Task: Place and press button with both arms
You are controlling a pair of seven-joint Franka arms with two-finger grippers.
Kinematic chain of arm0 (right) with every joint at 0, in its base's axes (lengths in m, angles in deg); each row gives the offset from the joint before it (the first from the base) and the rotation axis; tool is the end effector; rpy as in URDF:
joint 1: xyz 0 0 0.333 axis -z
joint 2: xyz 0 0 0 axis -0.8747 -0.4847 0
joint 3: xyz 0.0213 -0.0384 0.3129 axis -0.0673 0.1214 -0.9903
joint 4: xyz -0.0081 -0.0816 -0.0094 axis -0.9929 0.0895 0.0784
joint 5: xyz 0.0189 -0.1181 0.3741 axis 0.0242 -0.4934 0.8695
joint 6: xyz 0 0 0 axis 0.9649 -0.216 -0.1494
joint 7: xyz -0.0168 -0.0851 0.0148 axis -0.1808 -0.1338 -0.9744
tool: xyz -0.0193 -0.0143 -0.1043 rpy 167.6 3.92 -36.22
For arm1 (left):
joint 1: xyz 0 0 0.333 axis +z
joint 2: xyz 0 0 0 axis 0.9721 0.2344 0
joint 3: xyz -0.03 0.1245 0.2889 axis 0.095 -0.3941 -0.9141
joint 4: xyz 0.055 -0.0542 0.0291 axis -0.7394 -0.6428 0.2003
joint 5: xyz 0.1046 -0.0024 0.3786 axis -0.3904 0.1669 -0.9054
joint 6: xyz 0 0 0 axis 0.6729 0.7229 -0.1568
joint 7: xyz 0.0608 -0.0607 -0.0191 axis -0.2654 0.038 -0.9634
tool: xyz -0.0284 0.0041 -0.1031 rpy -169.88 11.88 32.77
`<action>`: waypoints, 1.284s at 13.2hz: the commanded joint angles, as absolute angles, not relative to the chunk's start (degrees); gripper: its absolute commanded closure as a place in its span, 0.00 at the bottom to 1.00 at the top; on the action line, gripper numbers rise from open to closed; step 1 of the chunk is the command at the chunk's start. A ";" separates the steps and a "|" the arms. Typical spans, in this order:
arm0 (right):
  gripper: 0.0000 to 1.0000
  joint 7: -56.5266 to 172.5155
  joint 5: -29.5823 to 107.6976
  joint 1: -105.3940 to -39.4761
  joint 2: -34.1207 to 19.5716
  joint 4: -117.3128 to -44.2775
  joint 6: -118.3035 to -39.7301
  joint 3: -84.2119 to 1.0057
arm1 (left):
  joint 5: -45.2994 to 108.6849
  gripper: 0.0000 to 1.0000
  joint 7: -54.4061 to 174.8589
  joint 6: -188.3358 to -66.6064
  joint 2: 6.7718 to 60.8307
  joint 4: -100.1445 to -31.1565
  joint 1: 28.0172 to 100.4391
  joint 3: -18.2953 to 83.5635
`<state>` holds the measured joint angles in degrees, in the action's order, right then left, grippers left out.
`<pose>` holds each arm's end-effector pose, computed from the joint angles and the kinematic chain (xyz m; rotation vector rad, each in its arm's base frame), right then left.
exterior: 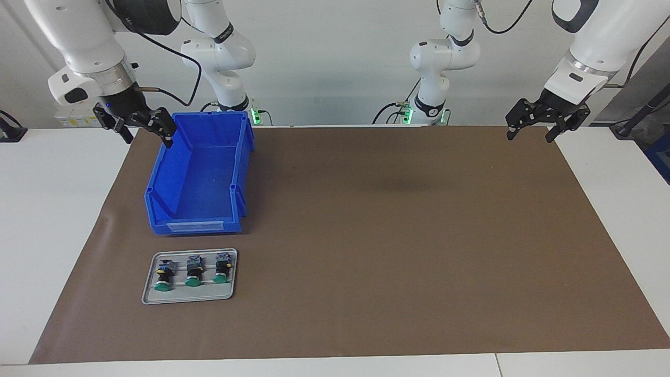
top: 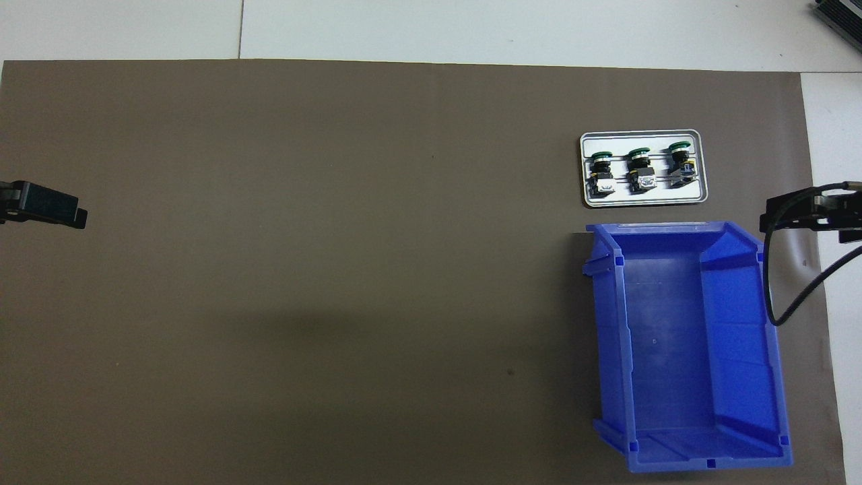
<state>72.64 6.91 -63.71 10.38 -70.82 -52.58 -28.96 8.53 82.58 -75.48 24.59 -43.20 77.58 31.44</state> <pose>0.5415 -0.0299 0.6196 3.1080 -0.2518 -0.0073 0.5520 -0.0106 0.6392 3.0971 -0.2091 -0.0272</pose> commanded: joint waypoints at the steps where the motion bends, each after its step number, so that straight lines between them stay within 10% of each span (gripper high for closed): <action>1: 0.00 73.55 6.10 -63.91 10.97 -71.79 -53.70 -29.04 | 8.58 0.00 82.35 -75.84 23.13 -45.05 78.38 31.98; 17: 0.00 72.76 6.70 -63.56 6.08 -72.94 -64.67 -29.04 | 6.12 0.00 79.45 -76.63 23.39 -44.52 78.38 31.89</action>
<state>72.63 6.91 -63.68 9.57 -73.65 -61.42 -28.95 7.25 80.09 -75.85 24.53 -43.31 77.59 31.33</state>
